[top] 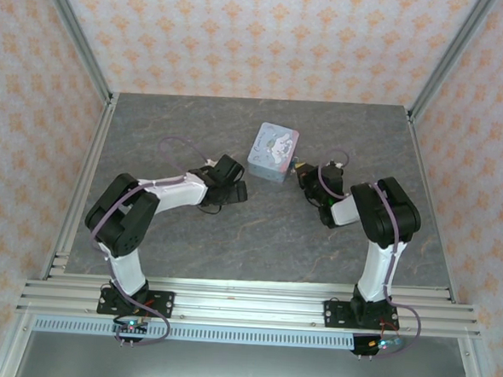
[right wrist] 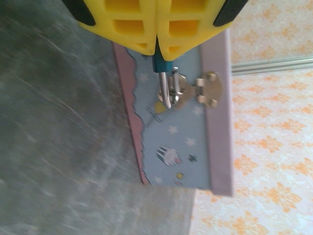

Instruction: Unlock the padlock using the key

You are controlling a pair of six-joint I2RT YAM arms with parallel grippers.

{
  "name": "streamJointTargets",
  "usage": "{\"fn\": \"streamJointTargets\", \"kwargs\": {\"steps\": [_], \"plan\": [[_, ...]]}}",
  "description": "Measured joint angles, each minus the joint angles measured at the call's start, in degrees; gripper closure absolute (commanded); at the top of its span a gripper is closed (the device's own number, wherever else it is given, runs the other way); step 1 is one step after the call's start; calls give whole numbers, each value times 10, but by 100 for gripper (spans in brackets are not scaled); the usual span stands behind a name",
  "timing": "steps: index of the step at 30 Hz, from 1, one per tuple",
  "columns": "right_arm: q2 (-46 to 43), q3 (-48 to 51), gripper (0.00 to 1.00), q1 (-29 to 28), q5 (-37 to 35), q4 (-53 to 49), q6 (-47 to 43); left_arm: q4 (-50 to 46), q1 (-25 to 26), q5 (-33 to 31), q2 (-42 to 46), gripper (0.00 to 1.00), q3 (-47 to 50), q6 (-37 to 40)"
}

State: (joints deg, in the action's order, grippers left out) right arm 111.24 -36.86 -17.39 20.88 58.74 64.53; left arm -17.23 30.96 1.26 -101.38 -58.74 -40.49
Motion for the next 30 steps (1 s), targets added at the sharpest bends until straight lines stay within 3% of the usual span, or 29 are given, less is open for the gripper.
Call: {"fn": "streamJointTargets", "kwargs": {"steps": [8, 20, 30], "plan": [[-47, 89, 100, -18, 1, 14, -16, -38, 0, 14, 45, 6, -29, 0], [-126, 180, 100, -39, -19, 22, -25, -55, 24, 19, 47, 6, -83, -1], [-137, 187, 100, -39, -31, 17, -31, -68, 50, 7, -55, 6, -221, -1]]}}
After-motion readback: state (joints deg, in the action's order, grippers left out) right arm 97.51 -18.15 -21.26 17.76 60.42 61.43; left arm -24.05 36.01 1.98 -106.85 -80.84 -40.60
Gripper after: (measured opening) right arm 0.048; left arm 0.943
